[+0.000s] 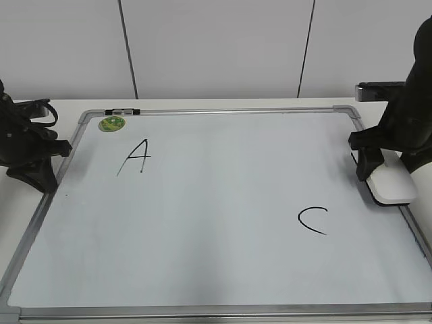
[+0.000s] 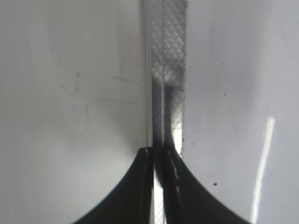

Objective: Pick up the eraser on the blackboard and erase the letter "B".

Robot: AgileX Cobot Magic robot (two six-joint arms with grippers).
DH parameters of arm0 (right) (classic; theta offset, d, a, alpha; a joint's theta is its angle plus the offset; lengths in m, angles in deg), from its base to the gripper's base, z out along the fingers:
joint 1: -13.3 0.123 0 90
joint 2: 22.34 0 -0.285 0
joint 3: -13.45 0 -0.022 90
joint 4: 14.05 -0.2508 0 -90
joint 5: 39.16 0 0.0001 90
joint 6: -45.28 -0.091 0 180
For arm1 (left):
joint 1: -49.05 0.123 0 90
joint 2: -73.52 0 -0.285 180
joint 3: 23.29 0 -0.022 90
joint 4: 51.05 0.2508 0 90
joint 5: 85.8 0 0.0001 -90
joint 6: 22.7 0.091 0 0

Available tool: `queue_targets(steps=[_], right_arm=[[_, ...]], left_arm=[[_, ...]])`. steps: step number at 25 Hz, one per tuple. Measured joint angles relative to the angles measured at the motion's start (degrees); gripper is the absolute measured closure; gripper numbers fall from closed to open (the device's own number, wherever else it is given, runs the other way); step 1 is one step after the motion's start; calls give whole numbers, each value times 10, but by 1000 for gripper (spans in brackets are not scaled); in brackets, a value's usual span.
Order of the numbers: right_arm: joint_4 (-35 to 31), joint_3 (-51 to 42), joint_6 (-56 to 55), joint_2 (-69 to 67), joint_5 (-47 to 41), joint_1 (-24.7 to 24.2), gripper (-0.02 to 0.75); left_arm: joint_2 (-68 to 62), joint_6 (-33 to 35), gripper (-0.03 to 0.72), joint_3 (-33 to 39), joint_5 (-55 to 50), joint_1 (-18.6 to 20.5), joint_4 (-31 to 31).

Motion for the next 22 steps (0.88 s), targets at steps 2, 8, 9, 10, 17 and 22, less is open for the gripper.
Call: queue_targets(steps=[2,8,9,10,17,22], right_arm=[[-5,0,-5,0,21,0,195],[-9,0,-12,0,57,0,195],[-10,0,-11,0,61,0,195],[-10,0,-11,0,64,0,195],[-9,0,-12,-2,65,0,195],[2,0,-14,-8,63,0,195]], left_arm=[[0,0,678,0,0,0,0],[0,0,678,0,0,0,0],[0,0,678,0,0,0,0],[0,0,678,0,0,0,0],[0,0,678,0,0,0,0],[0,0,678,0,0,0,0]])
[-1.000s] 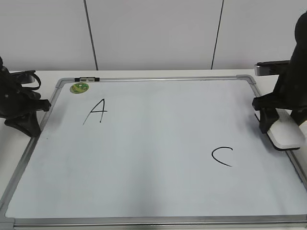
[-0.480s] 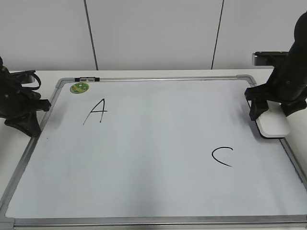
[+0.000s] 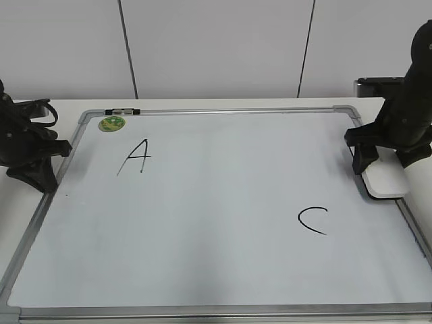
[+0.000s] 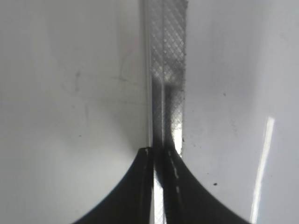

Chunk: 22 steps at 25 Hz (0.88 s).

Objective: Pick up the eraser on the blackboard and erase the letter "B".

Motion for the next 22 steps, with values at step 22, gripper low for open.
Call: queue_targets(steps=[22], right_arm=[[4,11,-6,-26,-9,0,108]], left_arm=[[0,0,678,0,0,0,0]])
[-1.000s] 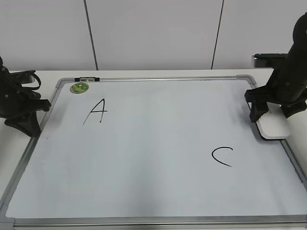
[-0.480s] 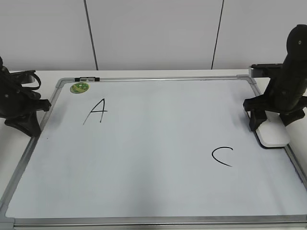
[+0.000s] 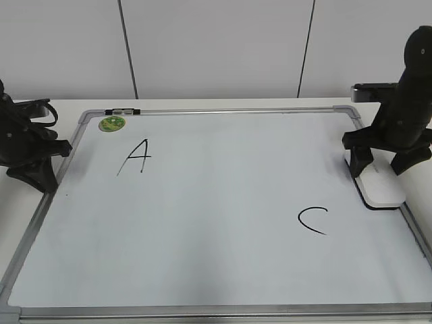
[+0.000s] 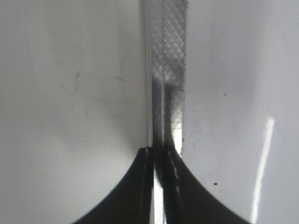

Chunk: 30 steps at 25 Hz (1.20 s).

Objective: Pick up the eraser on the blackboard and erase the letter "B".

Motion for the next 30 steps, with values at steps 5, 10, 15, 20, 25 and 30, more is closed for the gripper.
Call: queue_targets(steps=[5,10,15,20,25,30], right_arm=[[11,71,0,0,-70,0,109],[16,140,-1,4,-125,0,122],[16,179,-1,24,-139,0,147],[14,201,1,44,-173,0,153],[-4,205,14,68,-184,0,153],[-33,205,24,112,-186,0,153]], left_arm=[[0,0,678,0,0,0,0],[0,0,667,0,0,0,0],[-4,2,554,-41,-13,0,1],[-3,4,317,-137,-78,0,2],[9,-2,259,-221,-165,0,3],[60,-20,254,-239,-177,0,5]])
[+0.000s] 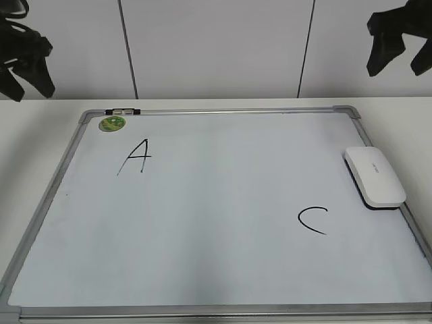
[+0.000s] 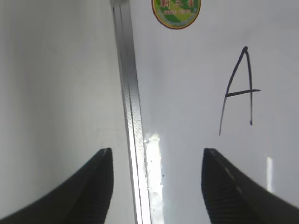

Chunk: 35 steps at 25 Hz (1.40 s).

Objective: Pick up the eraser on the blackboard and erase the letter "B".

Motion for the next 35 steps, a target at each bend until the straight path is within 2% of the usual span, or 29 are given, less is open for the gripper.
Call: queue_targets(steps=[4,8,13,17,21,25,35], right_arm=[[-13,0,4,46,-2,0,153],[-23,0,4,102,-5,0,153],[-28,-2,6,176,-11,0,153],[-29,-28,6,248,-14,0,153],[-33,-88,6,326,-15,0,153],[-37,-177,6,409,-16,0,153],[-37,-424,6,646,-17,0,153]], left_arm=[[54,-15,252,0,-6,-5,0],[121,-21,237,0,-11,-26,7],[213,-35,142,0,-14,-72,43],[282,-51,111,0,-18,-96,60],[350,-54,105,10,-22,-97,64],[432,-55,105,88,-23,-97,67],[665,-55,105,382,-27,-97,75]])
